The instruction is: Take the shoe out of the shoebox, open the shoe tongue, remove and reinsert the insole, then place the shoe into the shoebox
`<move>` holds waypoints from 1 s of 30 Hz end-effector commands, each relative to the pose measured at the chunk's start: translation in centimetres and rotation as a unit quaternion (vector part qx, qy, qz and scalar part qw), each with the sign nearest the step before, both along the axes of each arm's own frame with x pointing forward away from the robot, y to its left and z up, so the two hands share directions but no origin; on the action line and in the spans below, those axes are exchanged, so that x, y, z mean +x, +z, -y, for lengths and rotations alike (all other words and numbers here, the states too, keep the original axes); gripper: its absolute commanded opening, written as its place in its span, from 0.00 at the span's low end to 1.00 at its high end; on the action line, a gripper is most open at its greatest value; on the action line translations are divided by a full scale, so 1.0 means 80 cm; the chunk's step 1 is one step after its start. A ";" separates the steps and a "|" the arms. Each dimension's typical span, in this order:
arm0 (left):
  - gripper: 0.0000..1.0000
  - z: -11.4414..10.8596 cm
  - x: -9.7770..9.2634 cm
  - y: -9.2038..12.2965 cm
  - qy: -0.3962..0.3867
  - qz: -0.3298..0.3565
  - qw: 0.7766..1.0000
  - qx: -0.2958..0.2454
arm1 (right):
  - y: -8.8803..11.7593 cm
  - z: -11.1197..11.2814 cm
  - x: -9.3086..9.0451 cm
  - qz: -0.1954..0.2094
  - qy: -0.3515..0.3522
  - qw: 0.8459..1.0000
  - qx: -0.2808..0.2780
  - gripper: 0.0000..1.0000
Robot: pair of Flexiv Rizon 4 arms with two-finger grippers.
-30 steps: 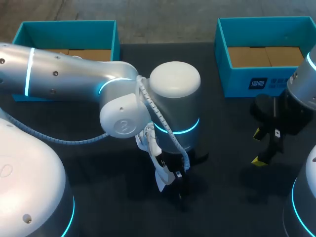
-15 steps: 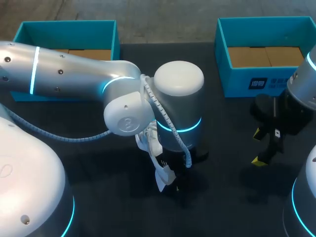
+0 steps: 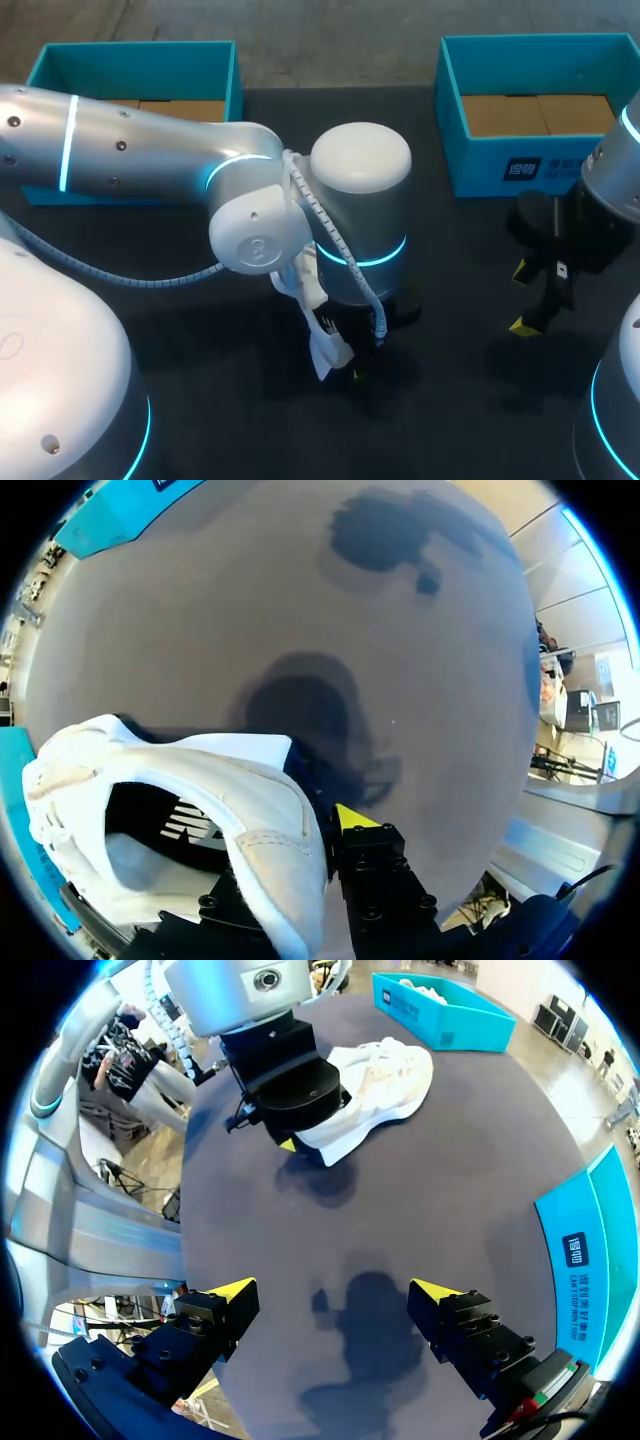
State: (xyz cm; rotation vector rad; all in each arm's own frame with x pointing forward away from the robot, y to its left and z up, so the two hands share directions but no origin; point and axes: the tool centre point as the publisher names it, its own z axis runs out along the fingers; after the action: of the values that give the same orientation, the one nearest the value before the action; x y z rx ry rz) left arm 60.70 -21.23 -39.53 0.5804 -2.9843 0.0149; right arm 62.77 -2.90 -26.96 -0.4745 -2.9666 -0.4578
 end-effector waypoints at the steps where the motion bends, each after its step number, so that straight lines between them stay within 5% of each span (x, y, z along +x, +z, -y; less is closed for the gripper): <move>1: 0.00 -0.005 0.003 0.011 -0.002 0.006 1.000 -0.004 | -0.001 0.000 -0.002 0.001 -0.001 1.000 -0.001 1.00; 13: 0.00 -0.020 0.028 0.062 -0.023 0.006 1.000 -0.008 | -0.001 0.000 -0.002 0.001 -0.001 1.000 -0.001 1.00; 30: 0.00 -0.058 0.100 0.178 -0.095 -0.031 0.995 -0.018 | -0.001 0.000 -0.002 0.001 -0.001 1.000 -0.001 1.00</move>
State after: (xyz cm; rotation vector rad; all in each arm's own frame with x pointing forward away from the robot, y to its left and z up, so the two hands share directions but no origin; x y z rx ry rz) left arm 67.57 -17.80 -28.99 0.3117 -2.9697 0.0323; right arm 62.77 -2.89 -26.96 -0.4742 -2.9667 -0.4578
